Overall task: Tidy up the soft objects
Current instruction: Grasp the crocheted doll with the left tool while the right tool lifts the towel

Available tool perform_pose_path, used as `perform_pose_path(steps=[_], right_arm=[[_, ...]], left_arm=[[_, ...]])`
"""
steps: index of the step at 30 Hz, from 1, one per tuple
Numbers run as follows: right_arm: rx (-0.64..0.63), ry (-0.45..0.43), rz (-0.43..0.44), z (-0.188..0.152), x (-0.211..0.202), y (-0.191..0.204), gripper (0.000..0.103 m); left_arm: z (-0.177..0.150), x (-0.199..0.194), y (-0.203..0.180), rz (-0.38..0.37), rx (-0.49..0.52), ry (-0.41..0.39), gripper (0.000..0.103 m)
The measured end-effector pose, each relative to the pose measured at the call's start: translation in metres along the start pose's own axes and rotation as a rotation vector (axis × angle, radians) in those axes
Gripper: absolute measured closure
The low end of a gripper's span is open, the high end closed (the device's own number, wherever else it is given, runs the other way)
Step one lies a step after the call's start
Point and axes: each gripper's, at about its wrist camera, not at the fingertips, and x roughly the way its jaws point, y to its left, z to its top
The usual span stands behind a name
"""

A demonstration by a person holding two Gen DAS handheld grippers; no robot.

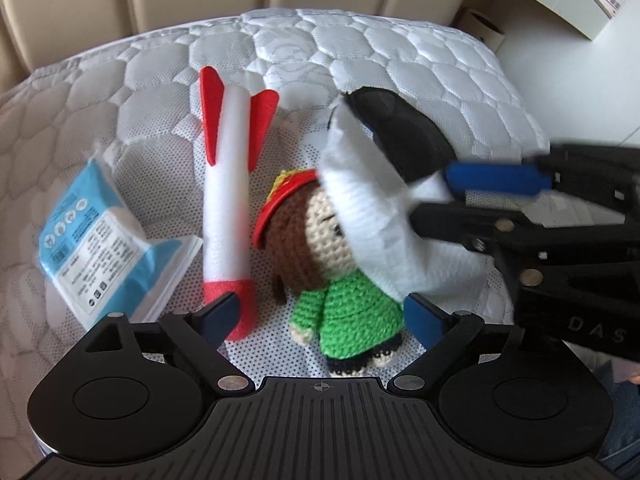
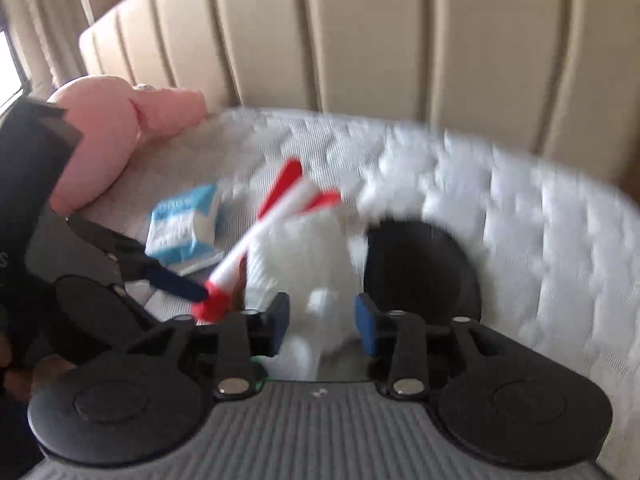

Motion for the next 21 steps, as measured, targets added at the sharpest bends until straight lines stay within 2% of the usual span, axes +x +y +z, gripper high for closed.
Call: perform_pose_path(steps=[3,7,9,10,11,13,15,17,21], right_arm=[[-0.025,0.025,0.053,0.012,0.019,0.001,0.055],[0.1,0.09,0.188,0.01,0.043,-0.01,0.054],[0.106,0.09,0.199,0.008,0.043,-0.009,0.064],[0.09,0.077,0.188,0.009,0.038,-0.007,0.084],[0.079,0.057,0.177,0.011,0.033,-0.004,0.097],[0.12,0.028,0.211,0.013,0.022,-0.005,0.097],[0.213,0.056,0.32,0.014,0.02,-0.011,0.097],[0.27,0.097,0.373,0.012,0.024,-0.013,0.097],[0.262,0.185,0.273,0.002,0.036,-0.016,0.097]], left_arm=[[-0.001,0.001,0.002,0.008,-0.001,0.003,0.01],[-0.004,0.0,0.005,0.016,0.012,0.005,0.009],[-0.003,0.001,0.003,0.016,0.023,0.004,0.009],[-0.002,0.002,0.003,0.011,0.021,0.003,0.009],[-0.002,0.002,0.004,0.004,0.016,0.003,0.009],[-0.001,0.002,0.005,-0.005,0.01,0.001,0.009],[-0.001,0.002,0.005,-0.008,0.01,0.002,0.009],[-0.001,0.002,0.004,-0.01,0.016,0.004,0.009],[-0.005,0.0,0.002,-0.018,0.033,0.009,0.009]])
